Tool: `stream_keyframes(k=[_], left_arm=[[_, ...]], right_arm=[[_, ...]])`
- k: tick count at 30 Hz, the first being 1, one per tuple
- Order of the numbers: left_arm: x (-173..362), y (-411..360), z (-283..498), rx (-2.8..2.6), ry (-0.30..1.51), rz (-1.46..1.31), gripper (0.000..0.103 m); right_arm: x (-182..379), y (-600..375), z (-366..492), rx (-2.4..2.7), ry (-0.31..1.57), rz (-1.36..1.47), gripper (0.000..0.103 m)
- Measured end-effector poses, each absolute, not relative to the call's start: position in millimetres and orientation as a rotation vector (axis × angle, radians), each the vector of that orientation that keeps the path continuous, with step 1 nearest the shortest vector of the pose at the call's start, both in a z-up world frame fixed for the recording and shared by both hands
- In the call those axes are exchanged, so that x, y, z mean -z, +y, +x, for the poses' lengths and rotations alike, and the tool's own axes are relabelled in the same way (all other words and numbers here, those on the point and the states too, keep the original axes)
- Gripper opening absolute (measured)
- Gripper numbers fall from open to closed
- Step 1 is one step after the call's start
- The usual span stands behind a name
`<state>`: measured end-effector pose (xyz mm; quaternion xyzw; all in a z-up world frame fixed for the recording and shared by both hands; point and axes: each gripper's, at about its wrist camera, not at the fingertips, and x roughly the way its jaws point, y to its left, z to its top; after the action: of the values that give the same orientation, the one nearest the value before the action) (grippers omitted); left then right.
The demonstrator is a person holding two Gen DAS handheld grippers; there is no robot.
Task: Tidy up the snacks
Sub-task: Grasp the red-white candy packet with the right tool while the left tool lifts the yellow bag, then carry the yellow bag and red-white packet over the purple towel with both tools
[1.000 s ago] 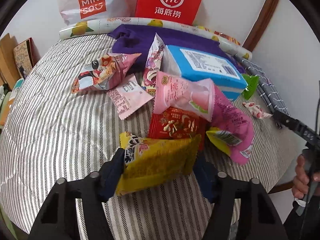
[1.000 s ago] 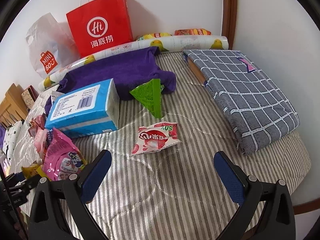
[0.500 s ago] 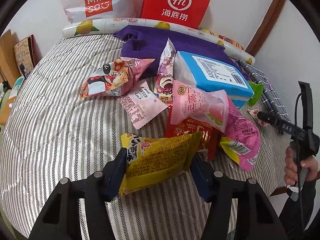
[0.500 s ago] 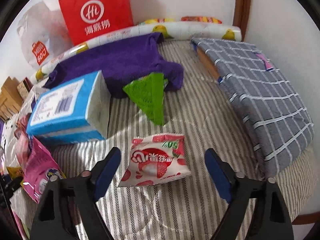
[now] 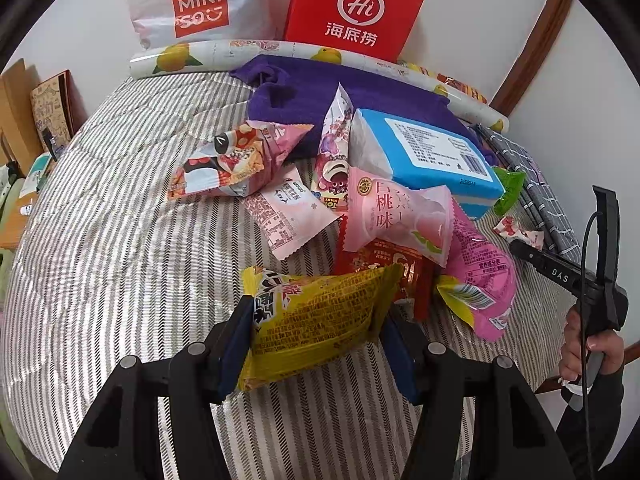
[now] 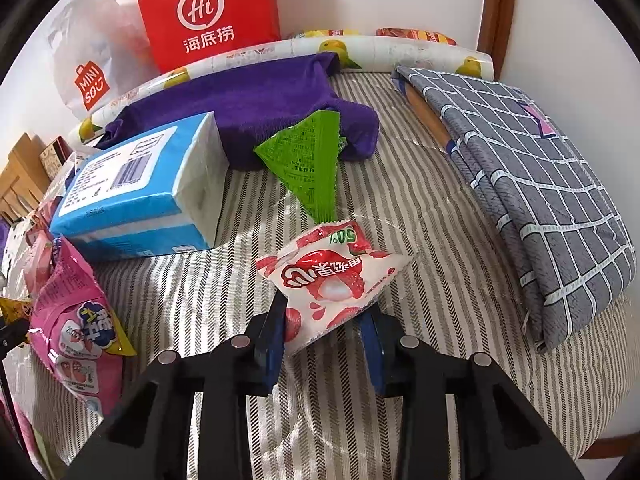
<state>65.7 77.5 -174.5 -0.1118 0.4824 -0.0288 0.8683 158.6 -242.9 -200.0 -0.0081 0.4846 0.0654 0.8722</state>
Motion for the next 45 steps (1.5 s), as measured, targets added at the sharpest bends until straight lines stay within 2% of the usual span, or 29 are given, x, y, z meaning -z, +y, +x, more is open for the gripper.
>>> stream_keyframes(k=[9, 26, 45], left_arm=[[156.8, 85.5, 55.1, 0.056, 0.971, -0.253, 0.058], [95.8, 78.3, 63.0, 0.085, 0.87, -0.224, 0.058], [46.7, 65.7, 139.6, 0.13, 0.817, -0.189, 0.058]], right_arm=[[188.0, -245.4, 134.2, -0.149, 1.0, 0.007, 0.034], [111.6, -231.7, 101.8, -0.159, 0.868, 0.022, 0.034], [54.8, -197.0, 152.8, -0.204, 0.762, 0.006, 0.034]])
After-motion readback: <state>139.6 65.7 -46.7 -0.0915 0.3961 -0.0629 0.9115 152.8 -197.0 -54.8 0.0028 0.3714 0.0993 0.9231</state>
